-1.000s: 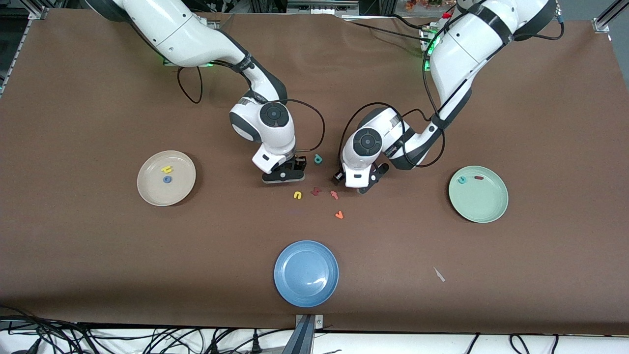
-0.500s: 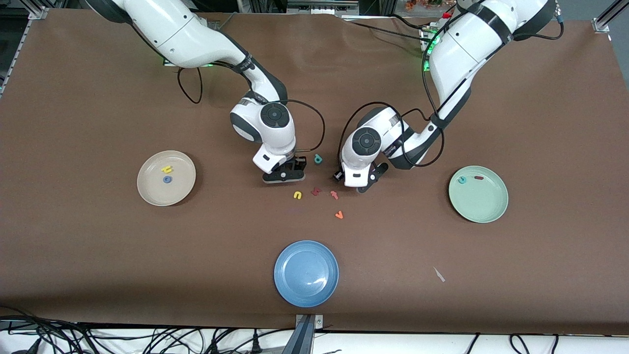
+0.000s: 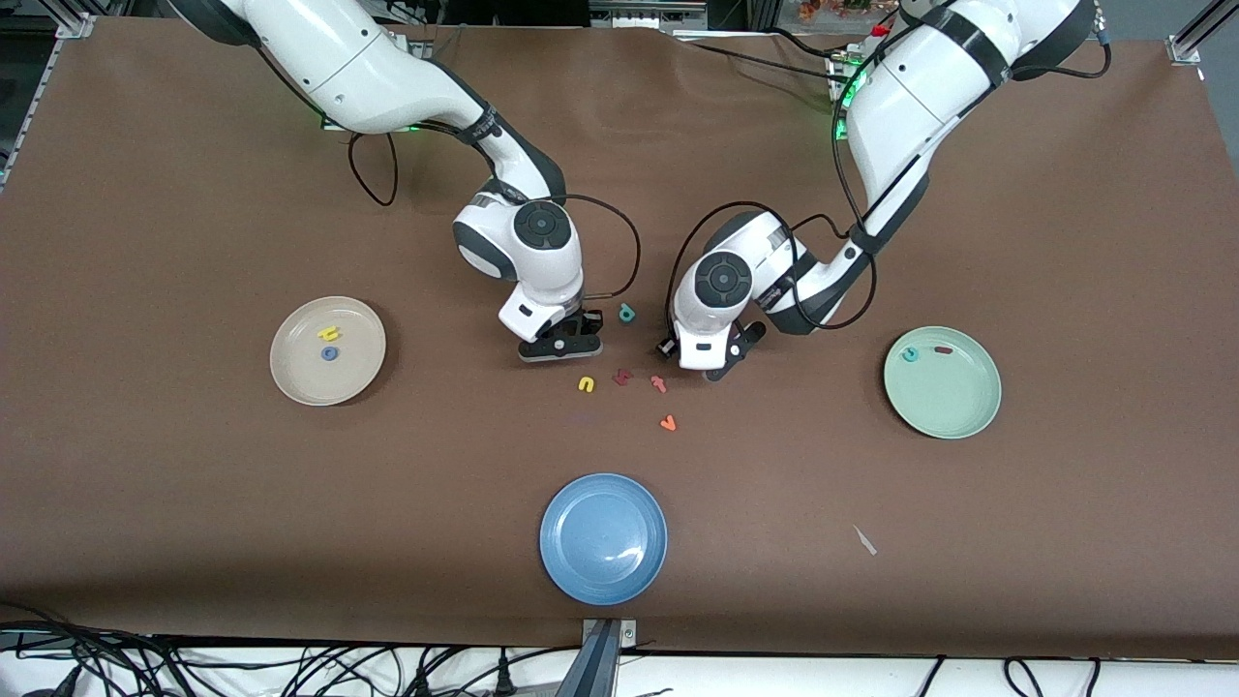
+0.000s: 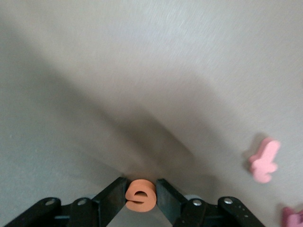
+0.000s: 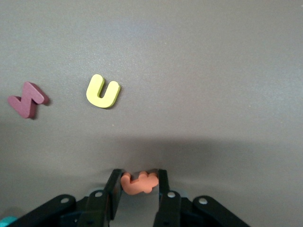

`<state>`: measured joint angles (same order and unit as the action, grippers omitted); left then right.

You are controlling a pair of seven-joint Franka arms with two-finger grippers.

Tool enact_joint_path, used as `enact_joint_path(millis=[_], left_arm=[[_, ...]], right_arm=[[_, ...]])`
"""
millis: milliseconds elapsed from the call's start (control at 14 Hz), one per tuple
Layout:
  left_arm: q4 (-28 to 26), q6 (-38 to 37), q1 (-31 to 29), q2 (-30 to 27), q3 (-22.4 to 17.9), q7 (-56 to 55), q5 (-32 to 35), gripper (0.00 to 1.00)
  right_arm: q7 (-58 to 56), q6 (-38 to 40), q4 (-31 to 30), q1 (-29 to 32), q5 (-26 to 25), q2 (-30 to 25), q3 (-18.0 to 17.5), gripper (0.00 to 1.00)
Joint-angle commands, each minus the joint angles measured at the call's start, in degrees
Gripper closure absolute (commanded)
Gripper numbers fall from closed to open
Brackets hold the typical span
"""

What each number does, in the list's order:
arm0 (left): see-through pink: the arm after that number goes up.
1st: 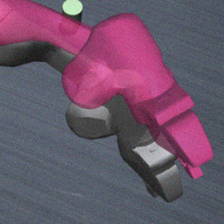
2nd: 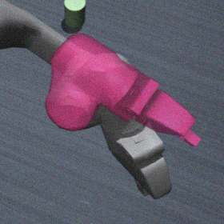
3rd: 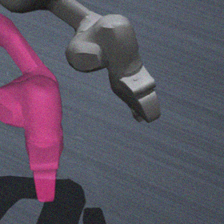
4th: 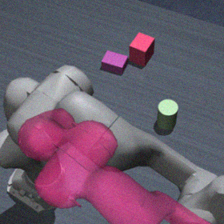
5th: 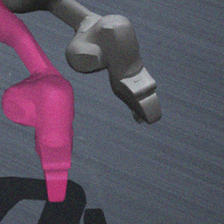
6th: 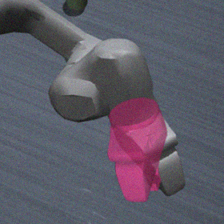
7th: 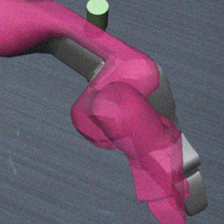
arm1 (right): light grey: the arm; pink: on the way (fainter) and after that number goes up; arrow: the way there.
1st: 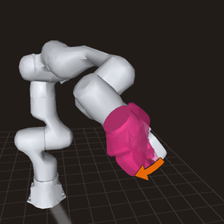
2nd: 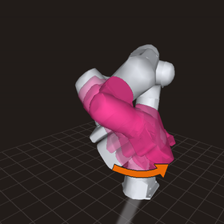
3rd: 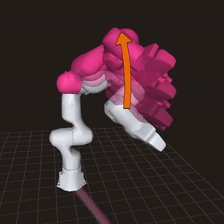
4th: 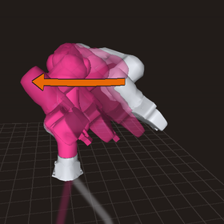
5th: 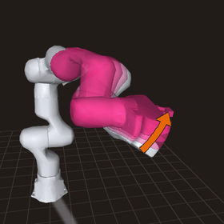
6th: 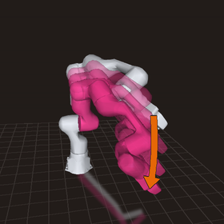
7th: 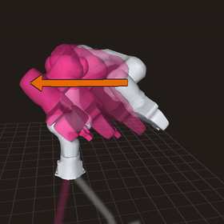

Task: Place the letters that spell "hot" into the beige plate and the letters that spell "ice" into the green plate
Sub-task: 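Grasp the orange e with the left gripper while the right gripper grasps the 4, then place the e with the left gripper while the right gripper places the 4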

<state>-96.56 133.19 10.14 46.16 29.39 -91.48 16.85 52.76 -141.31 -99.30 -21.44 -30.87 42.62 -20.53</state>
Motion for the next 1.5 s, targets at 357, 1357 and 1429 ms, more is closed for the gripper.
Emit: enact_joint_path(millis=[357, 1357, 1429], left_arm=[[1.4, -12.7, -18.4, -11.0, 7.4, 13.0, 0.9, 0.73], [2.1, -24.2, -40.7, -3.4, 6.0, 57.4, 8.0, 0.57], [2.1, -24.2, -40.8, -3.3, 5.9, 57.5, 8.7, 0.5]], right_arm=[[-15.6, 7.8, -0.4, 4.7, 3.5, -7.3, 1.2, 0.76], [-68.8, 15.6, -24.0, 13.4, 22.2, -33.4, 18.9, 0.58], [-69.2, 15.6, -24.0, 13.5, 23.2, -33.3, 19.0, 0.48]])
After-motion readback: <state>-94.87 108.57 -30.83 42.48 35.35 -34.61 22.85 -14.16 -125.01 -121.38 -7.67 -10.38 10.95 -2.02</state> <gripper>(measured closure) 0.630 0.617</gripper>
